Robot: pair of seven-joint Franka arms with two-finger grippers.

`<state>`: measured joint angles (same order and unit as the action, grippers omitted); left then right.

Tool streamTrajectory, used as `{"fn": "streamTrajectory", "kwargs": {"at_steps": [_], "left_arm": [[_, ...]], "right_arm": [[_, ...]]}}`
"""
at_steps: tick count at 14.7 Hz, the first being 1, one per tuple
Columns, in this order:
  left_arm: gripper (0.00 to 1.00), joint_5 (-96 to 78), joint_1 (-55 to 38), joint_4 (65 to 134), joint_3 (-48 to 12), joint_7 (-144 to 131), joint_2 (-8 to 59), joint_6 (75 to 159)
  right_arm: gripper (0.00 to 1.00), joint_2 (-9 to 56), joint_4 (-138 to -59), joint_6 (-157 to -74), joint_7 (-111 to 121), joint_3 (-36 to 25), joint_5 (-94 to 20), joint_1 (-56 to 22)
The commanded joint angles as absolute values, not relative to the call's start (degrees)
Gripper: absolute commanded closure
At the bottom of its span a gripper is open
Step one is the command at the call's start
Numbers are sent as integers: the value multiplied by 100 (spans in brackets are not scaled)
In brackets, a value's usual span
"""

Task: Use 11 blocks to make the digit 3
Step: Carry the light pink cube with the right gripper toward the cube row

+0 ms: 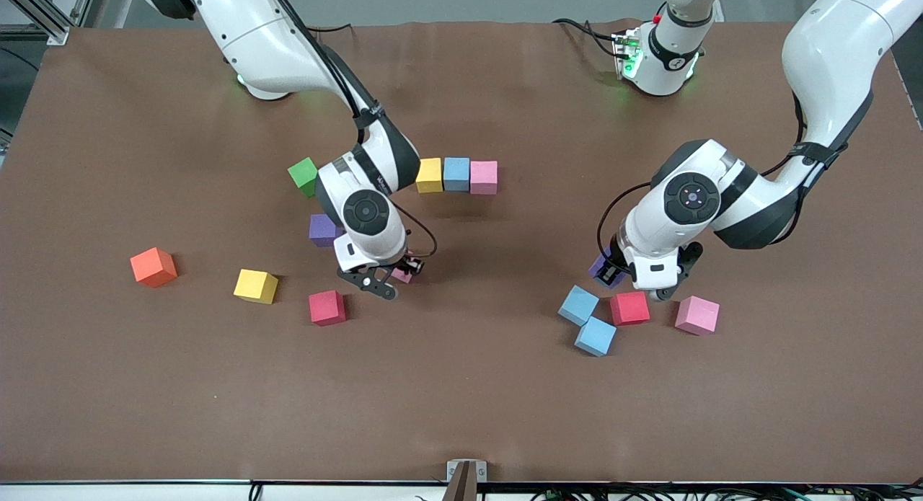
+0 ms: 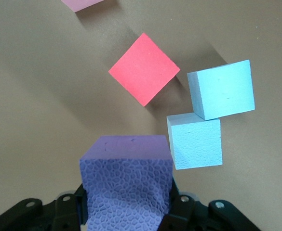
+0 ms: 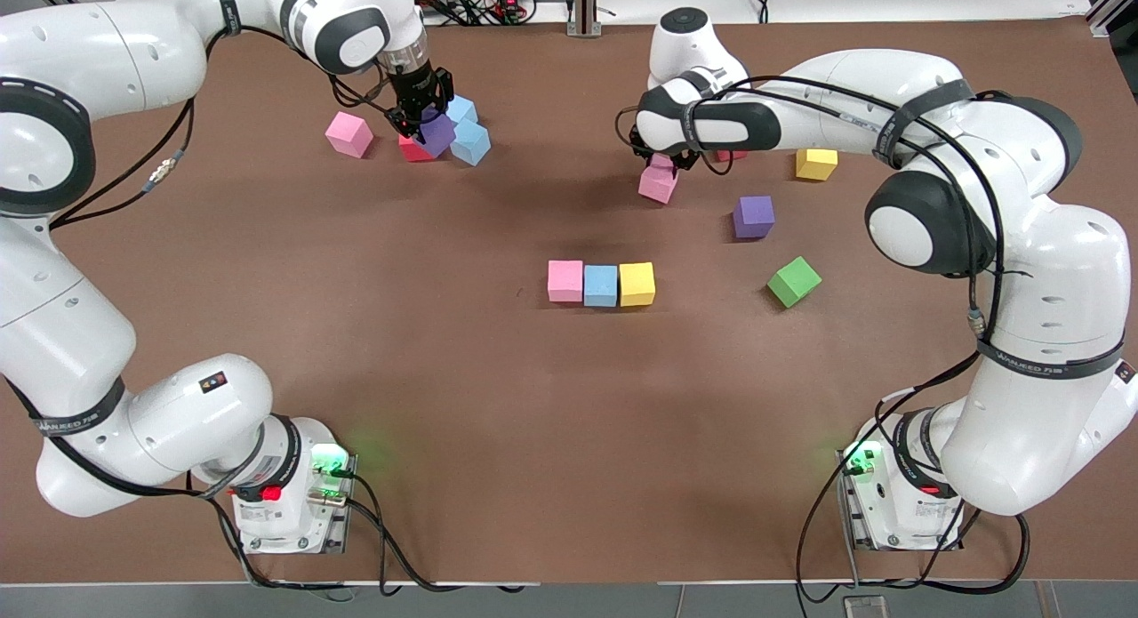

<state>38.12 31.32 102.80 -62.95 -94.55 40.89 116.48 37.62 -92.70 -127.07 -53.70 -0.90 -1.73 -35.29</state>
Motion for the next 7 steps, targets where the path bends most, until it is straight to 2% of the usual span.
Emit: {"fn": "streamTrajectory", "kwargs": {"at_steps": [1, 7], "left_arm": [[48, 3718, 3103, 10204, -6319, -9501, 4069, 11514], [48, 3718, 3094, 10204, -6319, -9501, 4078, 11514]], "right_arm": [[100, 3297, -9667, -12691, -4783, -79, -123, -3682], [100, 3015, -10054, -12814, -4535, -79, -114, -3990]]}}
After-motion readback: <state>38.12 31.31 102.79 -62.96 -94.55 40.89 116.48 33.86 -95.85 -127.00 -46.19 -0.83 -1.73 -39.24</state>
